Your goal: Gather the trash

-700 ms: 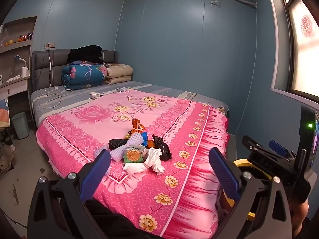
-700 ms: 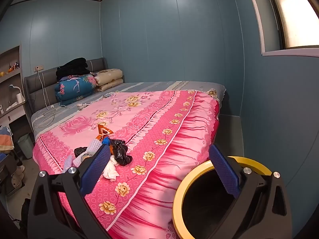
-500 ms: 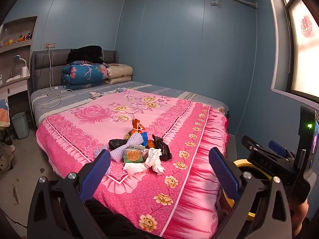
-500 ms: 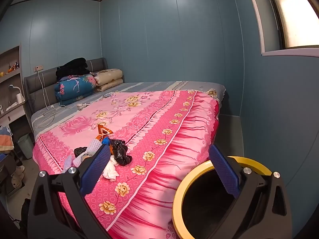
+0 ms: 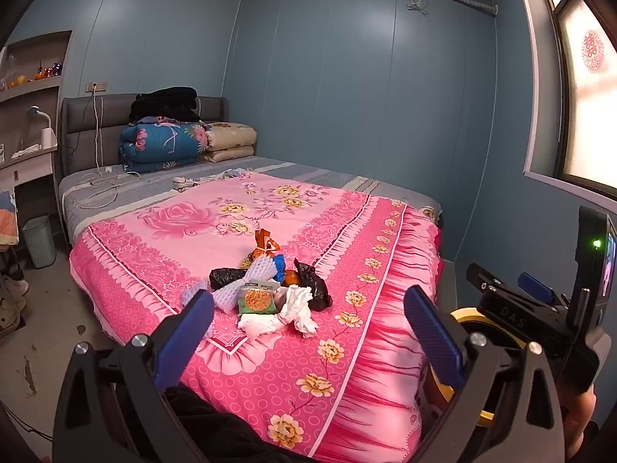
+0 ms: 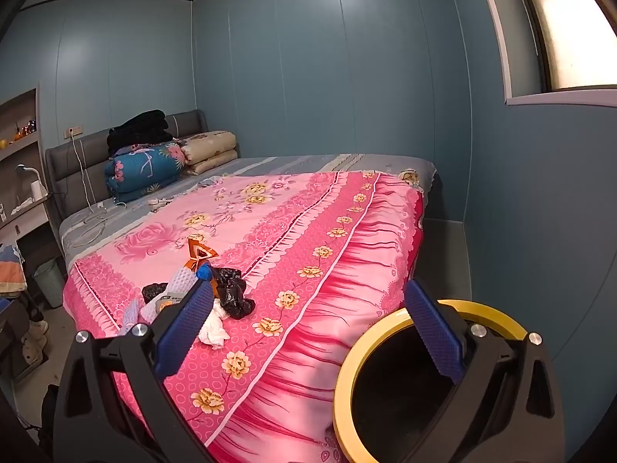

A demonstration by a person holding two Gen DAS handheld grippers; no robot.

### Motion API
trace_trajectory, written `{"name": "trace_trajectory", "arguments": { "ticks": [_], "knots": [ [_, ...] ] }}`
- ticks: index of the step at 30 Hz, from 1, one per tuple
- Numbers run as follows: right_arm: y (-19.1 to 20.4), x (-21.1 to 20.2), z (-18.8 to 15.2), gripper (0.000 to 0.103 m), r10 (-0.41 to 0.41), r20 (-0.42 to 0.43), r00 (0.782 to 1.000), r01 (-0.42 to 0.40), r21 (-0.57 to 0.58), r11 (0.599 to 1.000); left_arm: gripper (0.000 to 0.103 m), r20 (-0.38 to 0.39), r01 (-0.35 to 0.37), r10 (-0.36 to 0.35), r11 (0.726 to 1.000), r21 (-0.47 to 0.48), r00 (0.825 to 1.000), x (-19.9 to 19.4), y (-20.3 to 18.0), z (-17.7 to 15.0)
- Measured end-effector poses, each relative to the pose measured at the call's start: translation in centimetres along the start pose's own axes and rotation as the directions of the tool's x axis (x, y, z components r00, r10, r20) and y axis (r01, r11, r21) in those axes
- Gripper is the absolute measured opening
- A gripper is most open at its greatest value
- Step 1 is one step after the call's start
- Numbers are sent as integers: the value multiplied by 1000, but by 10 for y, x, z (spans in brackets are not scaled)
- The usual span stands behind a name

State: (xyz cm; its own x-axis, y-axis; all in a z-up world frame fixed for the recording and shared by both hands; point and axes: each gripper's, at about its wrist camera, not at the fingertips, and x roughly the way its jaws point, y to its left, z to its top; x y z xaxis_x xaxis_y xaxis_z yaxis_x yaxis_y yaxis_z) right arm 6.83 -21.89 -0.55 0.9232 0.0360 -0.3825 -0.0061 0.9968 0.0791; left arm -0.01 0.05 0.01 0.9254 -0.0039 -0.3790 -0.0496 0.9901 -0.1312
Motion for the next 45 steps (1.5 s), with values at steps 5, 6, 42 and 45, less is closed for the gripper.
{"name": "trace_trajectory", "arguments": {
  "ticks": [5,6,42,45],
  "knots": [
    [-1,1,0,95,0,-1,1000,0,-1,1000,95,0,1,-1,1000,1,1000,0,0,0],
    [-1,1,0,95,0,-1,1000,0,-1,1000,95,0,1,-1,1000,0,1000,1,0,0],
    [1,4,-5,95,-2,-7,1000,2,0,1000,95,-1,1,-1,1000,-1,1000,1,0,0],
    [1,4,-5,95,-1,-8,1000,1,0,1000,95,-3,1,-1,1000,-2,1000,0,0,0]
  ]
}}
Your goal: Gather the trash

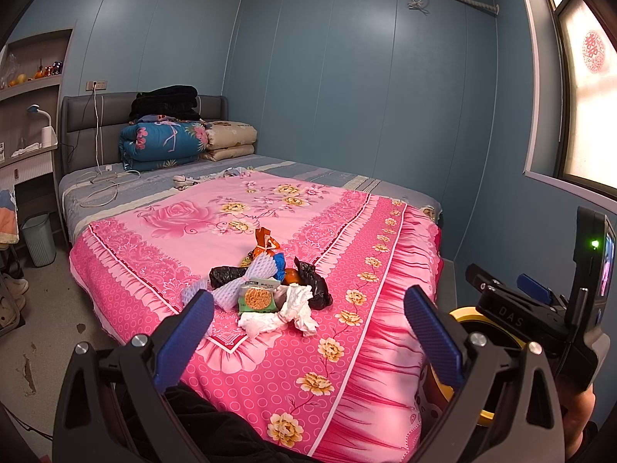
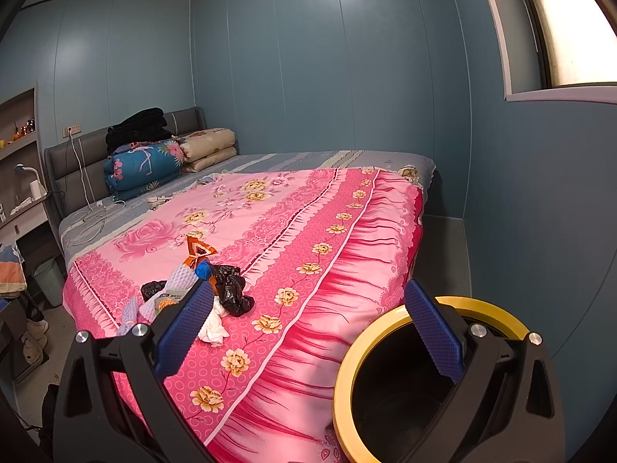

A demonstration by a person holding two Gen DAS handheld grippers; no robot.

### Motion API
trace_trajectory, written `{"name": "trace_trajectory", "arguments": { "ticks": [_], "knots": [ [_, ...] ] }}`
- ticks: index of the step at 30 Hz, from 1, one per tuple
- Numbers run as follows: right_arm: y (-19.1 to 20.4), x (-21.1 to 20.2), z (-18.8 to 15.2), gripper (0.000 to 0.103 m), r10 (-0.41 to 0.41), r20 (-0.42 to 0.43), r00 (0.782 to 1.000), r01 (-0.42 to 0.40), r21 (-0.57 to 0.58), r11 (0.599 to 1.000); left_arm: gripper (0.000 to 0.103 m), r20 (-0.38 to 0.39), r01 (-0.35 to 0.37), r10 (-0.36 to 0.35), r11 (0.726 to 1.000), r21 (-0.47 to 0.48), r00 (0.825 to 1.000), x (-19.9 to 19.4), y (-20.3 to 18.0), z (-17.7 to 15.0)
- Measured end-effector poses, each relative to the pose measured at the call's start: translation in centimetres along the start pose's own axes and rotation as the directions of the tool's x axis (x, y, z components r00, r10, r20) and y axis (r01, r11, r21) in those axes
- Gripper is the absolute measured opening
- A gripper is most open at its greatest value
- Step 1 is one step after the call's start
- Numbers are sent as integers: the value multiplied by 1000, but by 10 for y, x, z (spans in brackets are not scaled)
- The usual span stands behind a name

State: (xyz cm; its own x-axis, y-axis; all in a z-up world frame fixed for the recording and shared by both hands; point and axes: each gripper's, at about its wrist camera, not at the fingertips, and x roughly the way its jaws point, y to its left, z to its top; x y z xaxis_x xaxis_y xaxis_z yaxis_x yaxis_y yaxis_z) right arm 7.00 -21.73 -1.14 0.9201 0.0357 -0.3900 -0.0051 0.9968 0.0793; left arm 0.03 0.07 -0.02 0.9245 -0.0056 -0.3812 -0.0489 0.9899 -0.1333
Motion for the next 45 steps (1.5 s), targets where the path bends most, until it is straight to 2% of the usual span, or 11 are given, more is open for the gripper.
{"name": "trace_trajectory", "arguments": {
  "ticks": [33,40,43,45],
  "knots": [
    [1,8,-6,95,-19,-21,1000,18,-6,1000,95,-10,-6,6,1000,-12,1000,3,5,-1],
    [5,45,-2,95,-23,-95,995,20,-39,999,95,-81,-65,62,997,-39,995,37,40,7],
    [10,72,2,95,0,-154,988,-8,-51,999,95,-165,-91,88,996,-14,982,65,61,10],
    [15,96,5,95,10,-196,981,-23,-65,998,95,-195,-106,103,994,-3,975,78,73,11]
  ]
}}
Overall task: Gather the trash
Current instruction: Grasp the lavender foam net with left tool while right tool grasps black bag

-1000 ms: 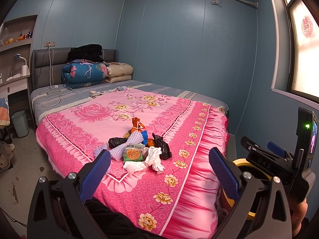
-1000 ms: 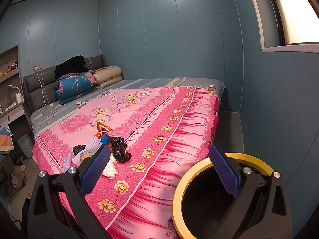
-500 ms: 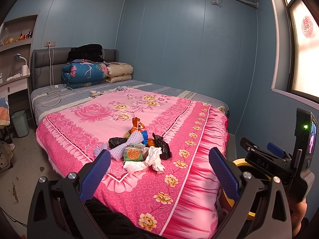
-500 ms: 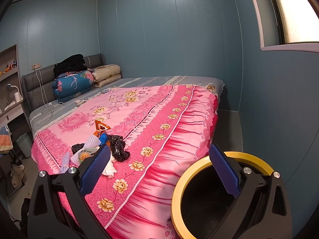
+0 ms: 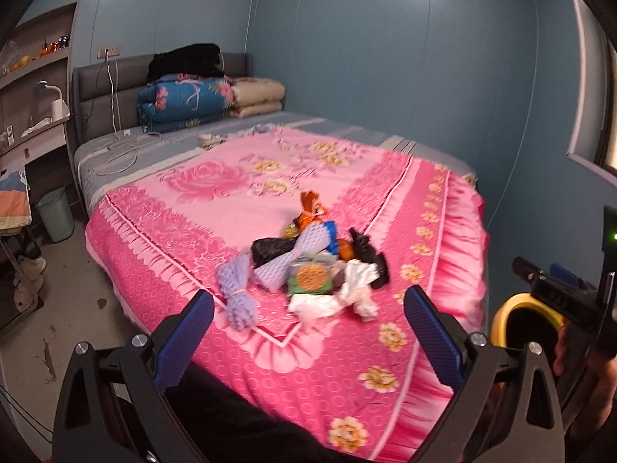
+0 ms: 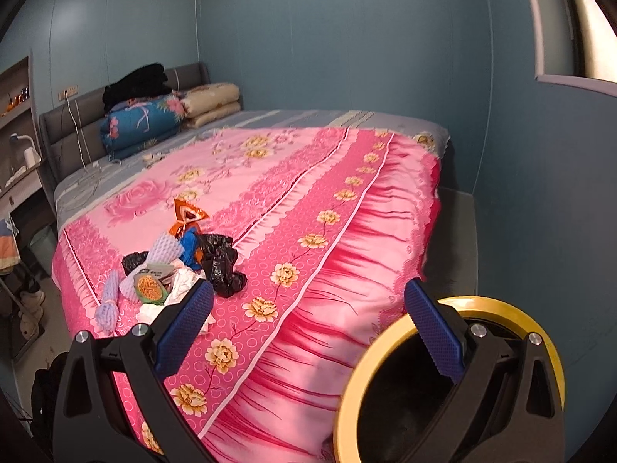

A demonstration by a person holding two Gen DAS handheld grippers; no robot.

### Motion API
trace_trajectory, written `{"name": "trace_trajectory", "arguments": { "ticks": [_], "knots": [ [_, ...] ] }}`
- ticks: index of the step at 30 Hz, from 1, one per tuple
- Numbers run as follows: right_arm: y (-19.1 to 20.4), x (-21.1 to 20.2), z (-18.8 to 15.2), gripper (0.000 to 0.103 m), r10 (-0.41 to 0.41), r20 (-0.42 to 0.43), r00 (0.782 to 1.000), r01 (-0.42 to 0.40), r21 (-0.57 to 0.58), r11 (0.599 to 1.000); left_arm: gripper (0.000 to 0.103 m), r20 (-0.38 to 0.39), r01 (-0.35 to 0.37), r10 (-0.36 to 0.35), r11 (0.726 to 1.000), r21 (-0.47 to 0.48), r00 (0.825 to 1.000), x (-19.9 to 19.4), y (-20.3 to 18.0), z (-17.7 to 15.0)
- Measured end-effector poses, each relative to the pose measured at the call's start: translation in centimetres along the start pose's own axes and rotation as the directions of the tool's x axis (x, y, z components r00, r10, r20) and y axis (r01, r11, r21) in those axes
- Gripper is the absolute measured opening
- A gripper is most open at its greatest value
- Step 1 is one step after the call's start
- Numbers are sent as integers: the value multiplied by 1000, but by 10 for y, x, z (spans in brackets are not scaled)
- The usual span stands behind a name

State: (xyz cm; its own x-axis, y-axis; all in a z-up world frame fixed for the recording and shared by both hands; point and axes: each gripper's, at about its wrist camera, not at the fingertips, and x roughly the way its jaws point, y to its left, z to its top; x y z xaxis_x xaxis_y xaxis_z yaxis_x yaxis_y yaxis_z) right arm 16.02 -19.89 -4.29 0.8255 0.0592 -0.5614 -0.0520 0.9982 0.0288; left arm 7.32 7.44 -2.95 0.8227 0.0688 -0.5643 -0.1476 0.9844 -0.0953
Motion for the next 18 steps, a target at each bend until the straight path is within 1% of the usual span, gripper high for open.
{"name": "trace_trajectory", "arguments": {
  "ticks": [2,3,4,6,7,9,11,14,16,17,18],
  "knots": [
    [8,20,7,95,41,-39,998,-42,-30,999,95,-40,-32,33,999,32,999,20,14,5],
    [10,29,10,95,54,-56,997,-56,-38,998,95,-55,-37,39,999,39,998,27,20,6],
    [15,41,13,95,75,-88,993,-79,-50,996,95,-90,-35,39,998,45,995,41,30,7],
    [26,67,21,95,115,-150,982,-127,-70,989,95,-144,-27,31,999,29,989,59,49,7],
    [30,74,22,95,125,-167,978,-139,-75,987,95,-160,-30,32,999,20,987,66,57,7],
    [42,94,28,95,148,-204,968,-171,-97,981,95,-202,-62,61,998,3,977,85,75,4],
    [47,110,33,95,152,-228,962,-179,-105,978,95,-228,-66,61,998,-17,972,100,88,3],
    [60,144,40,95,190,-292,937,-227,-98,969,95,-257,-64,55,998,-28,965,122,100,5],
    [70,168,44,95,237,-335,912,-276,-75,958,95,-281,-64,53,997,-31,958,138,103,7],
    [74,177,46,95,234,-350,907,-277,-76,958,95,-296,-57,43,998,-38,954,146,106,8],
    [78,185,48,95,222,-356,907,-268,-85,960,95,-311,-57,39,997,-47,950,154,107,9]
  ]
}}
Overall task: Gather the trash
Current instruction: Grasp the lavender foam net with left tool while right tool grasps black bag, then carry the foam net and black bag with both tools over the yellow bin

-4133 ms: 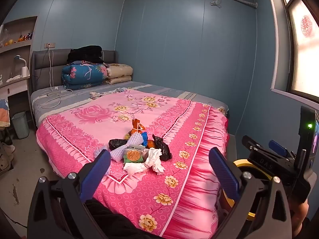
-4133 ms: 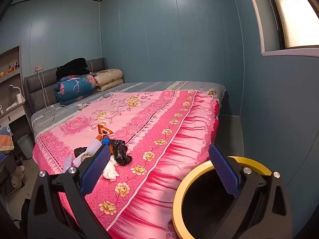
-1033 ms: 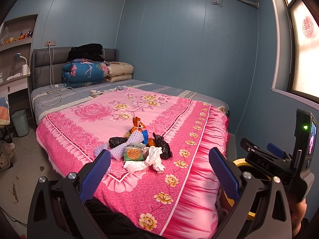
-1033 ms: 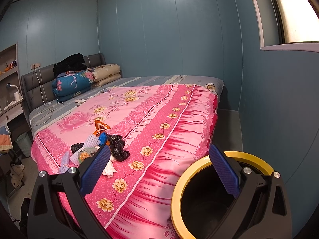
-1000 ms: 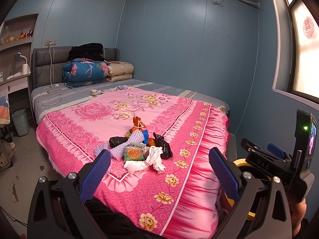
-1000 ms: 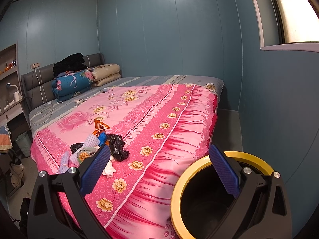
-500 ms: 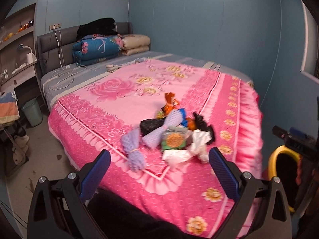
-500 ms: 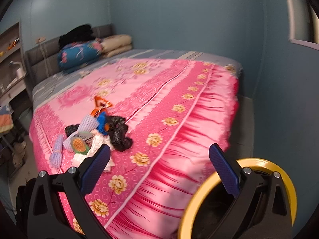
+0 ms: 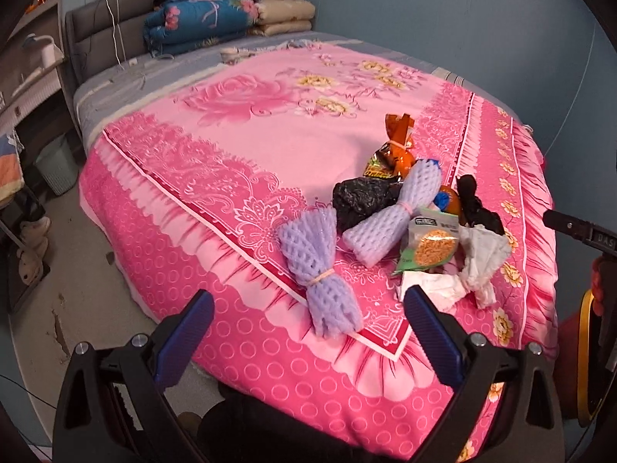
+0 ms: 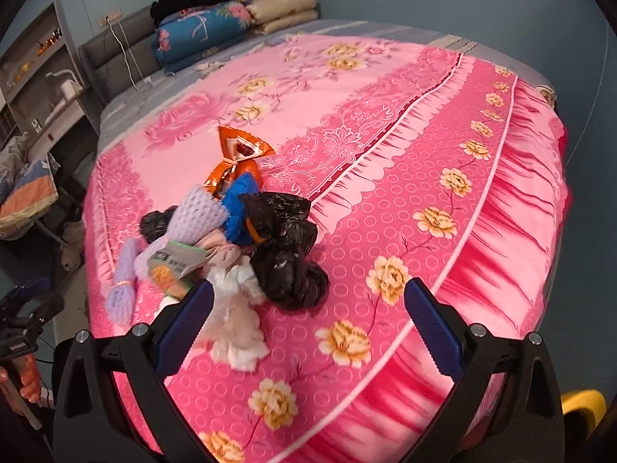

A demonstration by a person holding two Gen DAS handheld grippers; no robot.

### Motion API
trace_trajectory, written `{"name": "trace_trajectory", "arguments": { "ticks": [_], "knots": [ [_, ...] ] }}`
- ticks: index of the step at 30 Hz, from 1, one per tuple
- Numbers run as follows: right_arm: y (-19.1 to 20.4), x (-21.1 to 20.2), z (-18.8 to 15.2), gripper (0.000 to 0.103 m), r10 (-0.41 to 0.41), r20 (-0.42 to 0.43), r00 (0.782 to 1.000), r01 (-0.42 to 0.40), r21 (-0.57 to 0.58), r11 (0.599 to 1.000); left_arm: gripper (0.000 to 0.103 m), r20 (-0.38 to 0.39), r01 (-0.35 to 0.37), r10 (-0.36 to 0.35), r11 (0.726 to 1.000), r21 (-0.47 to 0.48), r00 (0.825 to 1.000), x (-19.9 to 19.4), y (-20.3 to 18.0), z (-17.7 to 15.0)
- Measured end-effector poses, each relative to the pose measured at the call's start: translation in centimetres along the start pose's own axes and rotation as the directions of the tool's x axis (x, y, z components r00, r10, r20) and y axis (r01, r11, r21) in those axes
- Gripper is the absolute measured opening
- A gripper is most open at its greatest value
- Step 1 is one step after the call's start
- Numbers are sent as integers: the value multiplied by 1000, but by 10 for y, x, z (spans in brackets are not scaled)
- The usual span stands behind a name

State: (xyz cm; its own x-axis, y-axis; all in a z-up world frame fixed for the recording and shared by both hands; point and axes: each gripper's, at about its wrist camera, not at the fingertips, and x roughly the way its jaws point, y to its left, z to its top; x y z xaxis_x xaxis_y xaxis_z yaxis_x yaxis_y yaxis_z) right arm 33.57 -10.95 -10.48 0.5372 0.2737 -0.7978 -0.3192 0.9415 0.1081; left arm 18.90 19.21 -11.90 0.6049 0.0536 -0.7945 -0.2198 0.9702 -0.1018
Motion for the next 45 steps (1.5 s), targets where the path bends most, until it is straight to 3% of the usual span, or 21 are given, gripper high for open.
{"name": "trace_trajectory", "arguments": {
  "ticks": [3,6,9,16,19,24,25,26,27,28,29,30,32,34,37,45],
  "knots": [
    [6,23,14,95,-12,-40,999,12,-9,1000,95,-30,-11,9,999,-38,999,20,5,8],
    [9,45,24,95,28,-102,994,-28,-1,1000,95,-45,-14,12,999,-46,999,33,8,12],
    [15,60,27,95,11,-135,991,-15,-31,999,95,-49,-61,59,997,-36,997,47,7,13],
    [14,92,29,95,65,-205,977,-64,9,998,95,-80,-78,79,997,22,994,71,-7,16],
    [13,102,27,94,74,-218,973,-69,31,997,95,-122,-53,54,999,12,991,83,-9,14],
    [9,115,21,77,81,-235,969,-69,59,996,95,-134,-4,1,1000,-17,991,94,-13,12],
    [9,116,19,72,79,-237,968,-66,60,996,92,-132,3,-6,1000,-20,991,95,-14,12],
    [9,118,18,67,77,-241,968,-63,63,996,83,-130,0,-3,1000,-22,992,96,-15,11],
    [8,119,17,62,78,-242,967,-62,71,996,70,-133,-9,6,1000,-24,991,97,-15,10],
    [5,120,16,51,83,-243,966,-63,89,994,63,-137,-5,-1,999,-38,991,98,-13,7],
    [3,122,15,43,92,-251,964,-67,106,992,45,-145,7,-15,999,-52,989,100,-12,4],
    [2,124,14,41,96,-258,961,-68,114,991,38,-154,6,-14,999,-53,988,101,-12,2],
    [2,128,12,30,83,-282,956,-51,121,991,34,-149,-5,-1,999,-39,989,102,-15,-3],
    [4,125,13,27,89,-271,958,-56,126,990,33,-128,6,-12,999,-48,992,97,-15,-4],
    [7,106,16,26,85,-224,971,-60,116,991,33,-77,68,-75,993,-93,994,81,-10,-4],
    [0,23,6,26,159,-97,983,-143,152,978,33,46,153,-150,986,-71,988,34,-17,5]
  ]
}}
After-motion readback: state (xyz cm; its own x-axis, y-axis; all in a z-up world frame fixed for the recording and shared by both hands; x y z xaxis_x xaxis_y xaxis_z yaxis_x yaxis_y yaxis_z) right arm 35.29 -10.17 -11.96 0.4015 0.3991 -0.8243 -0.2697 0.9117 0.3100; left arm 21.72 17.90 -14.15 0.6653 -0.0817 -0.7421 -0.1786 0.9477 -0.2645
